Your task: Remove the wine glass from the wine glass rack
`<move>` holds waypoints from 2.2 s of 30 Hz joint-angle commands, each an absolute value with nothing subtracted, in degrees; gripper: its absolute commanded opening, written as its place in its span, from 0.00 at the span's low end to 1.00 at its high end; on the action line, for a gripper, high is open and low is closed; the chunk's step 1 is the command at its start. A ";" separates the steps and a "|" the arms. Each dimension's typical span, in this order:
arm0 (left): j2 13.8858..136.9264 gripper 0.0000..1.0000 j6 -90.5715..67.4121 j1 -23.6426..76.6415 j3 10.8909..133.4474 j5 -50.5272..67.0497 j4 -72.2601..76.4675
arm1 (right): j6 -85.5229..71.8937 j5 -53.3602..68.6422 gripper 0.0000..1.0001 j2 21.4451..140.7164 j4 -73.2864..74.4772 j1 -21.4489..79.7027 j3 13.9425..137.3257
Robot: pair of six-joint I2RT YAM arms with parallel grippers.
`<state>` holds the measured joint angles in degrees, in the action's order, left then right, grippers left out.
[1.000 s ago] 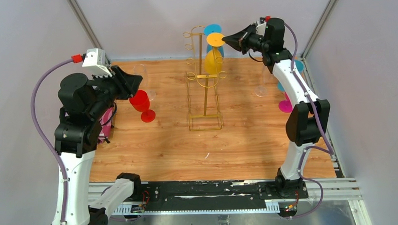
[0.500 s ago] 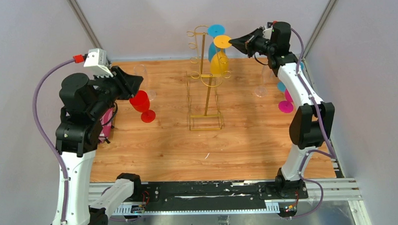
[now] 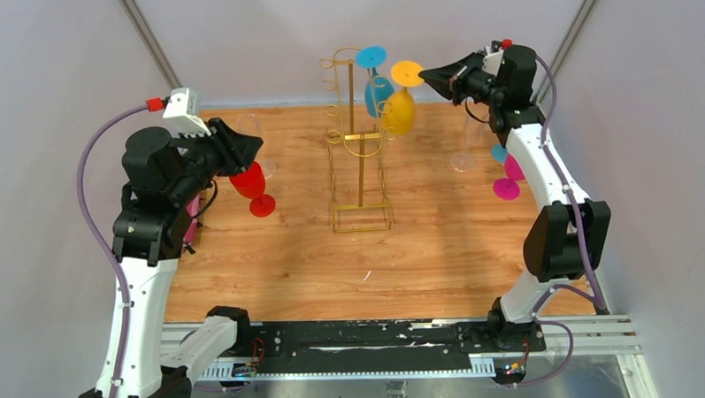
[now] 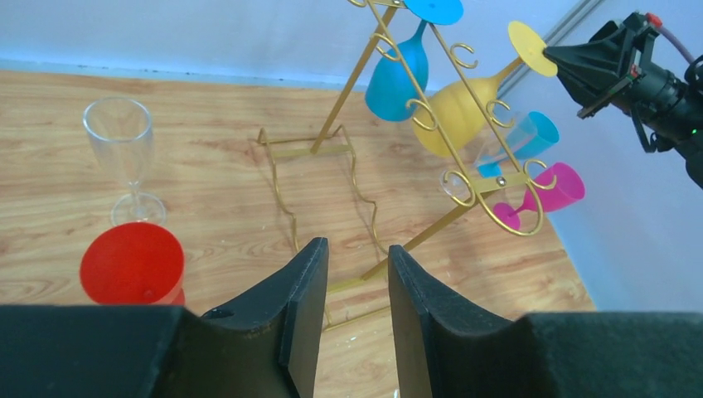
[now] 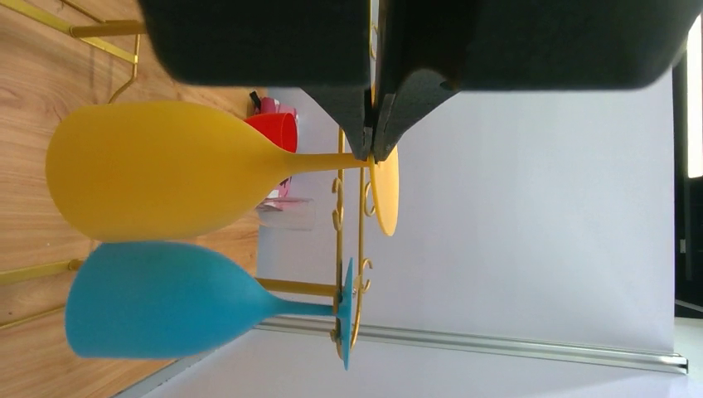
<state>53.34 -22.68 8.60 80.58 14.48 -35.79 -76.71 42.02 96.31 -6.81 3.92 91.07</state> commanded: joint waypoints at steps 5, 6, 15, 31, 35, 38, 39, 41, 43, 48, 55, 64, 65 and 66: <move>54.25 0.48 -32.22 8.76 71.25 28.08 -12.41 | -70.22 45.54 0.00 80.31 -9.02 -3.24 81.48; 54.92 0.50 -34.91 8.71 69.77 30.81 -7.04 | -66.83 45.46 0.00 77.42 -7.19 -4.00 81.18; 59.86 0.54 -42.51 11.14 70.05 38.30 5.71 | -55.20 45.19 0.00 54.82 1.95 -5.10 79.58; 71.81 0.75 -74.51 15.64 73.53 50.99 59.01 | -87.68 58.00 0.00 52.96 -42.55 -1.15 80.34; 80.82 0.79 -97.08 15.64 74.58 48.47 88.49 | -90.26 57.44 0.00 52.64 -45.04 -0.82 81.80; 85.05 0.79 -98.78 16.16 74.59 47.96 89.41 | -93.75 56.48 0.00 53.45 -49.40 -0.35 82.33; 85.35 0.79 -98.06 16.48 74.02 47.75 89.39 | -94.70 56.17 0.00 53.94 -50.88 -0.22 82.39; 85.90 0.79 -97.36 17.09 73.45 47.31 89.38 | -95.68 55.53 0.00 54.78 -51.82 -0.18 82.48; 86.33 0.79 -97.06 18.06 73.58 46.87 89.38 | -95.26 55.19 0.00 55.60 -51.86 1.94 82.68; 88.82 0.80 -97.66 21.19 76.40 46.10 89.38 | -85.59 54.20 0.00 57.39 -43.82 9.58 83.93; 90.70 0.78 -97.25 26.93 78.94 45.18 89.39 | -75.01 52.03 0.00 60.52 -35.49 21.13 84.63; 83.35 0.45 -96.03 27.80 72.00 45.50 89.38 | -68.15 50.11 0.00 59.95 -29.81 21.27 83.28; 82.17 0.38 -95.91 27.90 70.77 45.40 89.34 | -68.12 50.06 0.00 60.18 -29.87 21.29 82.96; 80.94 0.32 -95.82 27.90 69.95 45.36 89.37 | -68.16 50.02 0.00 60.47 -29.97 21.27 82.59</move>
